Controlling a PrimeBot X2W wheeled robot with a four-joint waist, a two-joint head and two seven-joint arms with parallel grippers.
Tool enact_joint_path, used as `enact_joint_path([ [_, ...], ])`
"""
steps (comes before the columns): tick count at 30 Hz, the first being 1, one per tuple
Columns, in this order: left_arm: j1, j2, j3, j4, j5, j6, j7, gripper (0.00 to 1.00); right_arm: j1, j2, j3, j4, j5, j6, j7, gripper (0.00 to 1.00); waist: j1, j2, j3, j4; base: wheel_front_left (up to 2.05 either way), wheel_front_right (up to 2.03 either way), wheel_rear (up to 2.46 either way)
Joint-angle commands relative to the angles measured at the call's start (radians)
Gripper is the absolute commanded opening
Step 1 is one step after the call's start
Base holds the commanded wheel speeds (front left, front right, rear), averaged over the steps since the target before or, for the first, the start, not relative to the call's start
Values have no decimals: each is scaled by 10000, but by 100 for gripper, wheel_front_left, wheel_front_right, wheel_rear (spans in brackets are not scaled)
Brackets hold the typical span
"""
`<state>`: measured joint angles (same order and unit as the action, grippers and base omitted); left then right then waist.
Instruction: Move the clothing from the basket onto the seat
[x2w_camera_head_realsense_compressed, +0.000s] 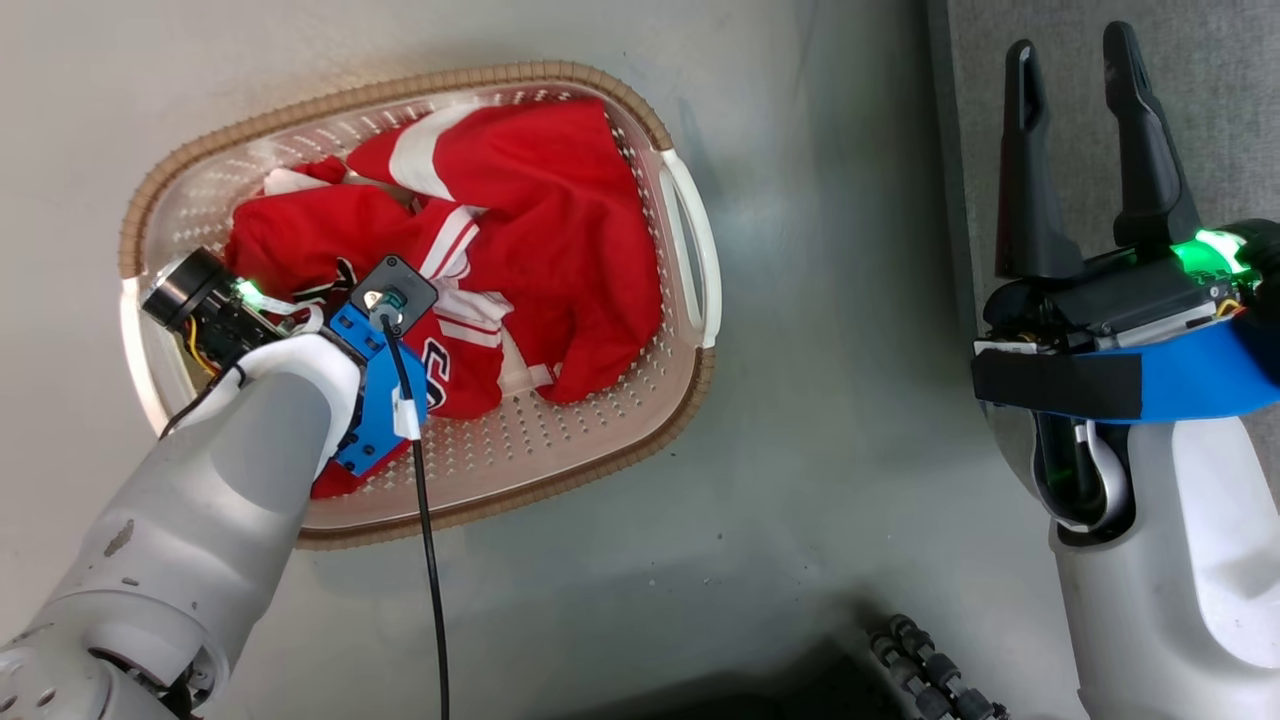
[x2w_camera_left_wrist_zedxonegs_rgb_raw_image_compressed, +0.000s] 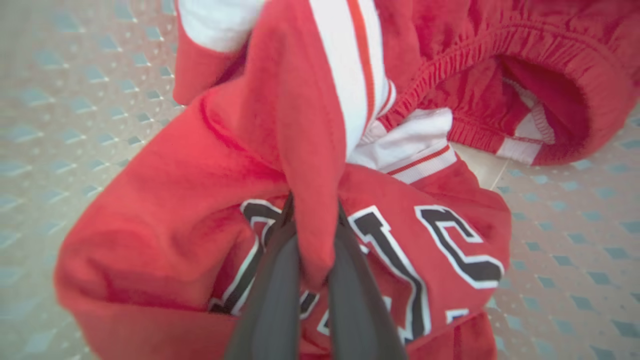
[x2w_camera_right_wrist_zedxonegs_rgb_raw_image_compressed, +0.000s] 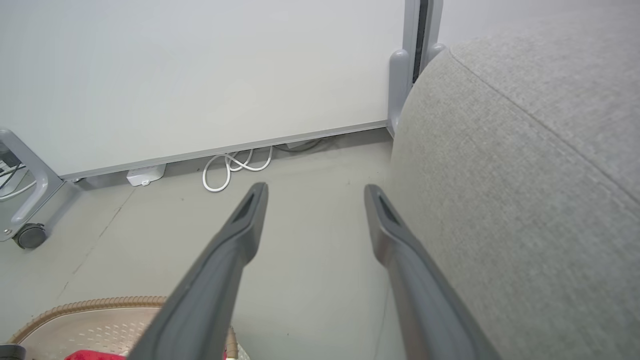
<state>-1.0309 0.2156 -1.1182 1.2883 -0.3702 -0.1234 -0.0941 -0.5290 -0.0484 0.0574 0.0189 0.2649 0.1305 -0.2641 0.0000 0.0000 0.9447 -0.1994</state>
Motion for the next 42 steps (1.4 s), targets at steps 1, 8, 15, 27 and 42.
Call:
enact_joint_path([
  [1,30,-32,-25,9,-97,-22,-112,0,-82,-34,3,49,-31,4,-7,100,0,0,-157,69,0,0,0],
  [8,231,-441,69,4,-373,-53,-672,0,2,-34,-65,124,-191,4,-5,100,0,0,-738,392,0,0,0],
  [15,412,-925,189,-68,-673,-78,-1286,0,138,-36,-115,254,-463,4,-7,100,0,0,-1376,831,0,0,0],
  [27,789,-1241,916,-1031,-1373,-2,-1724,0,587,-37,-167,529,-776,4,-7,100,0,0,-2802,1411,0,0,0],
  [42,1888,-723,2531,-3588,-925,379,-1725,0,1654,-36,-192,997,-860,4,-5,100,0,0,-5059,1754,0,0,0],
])
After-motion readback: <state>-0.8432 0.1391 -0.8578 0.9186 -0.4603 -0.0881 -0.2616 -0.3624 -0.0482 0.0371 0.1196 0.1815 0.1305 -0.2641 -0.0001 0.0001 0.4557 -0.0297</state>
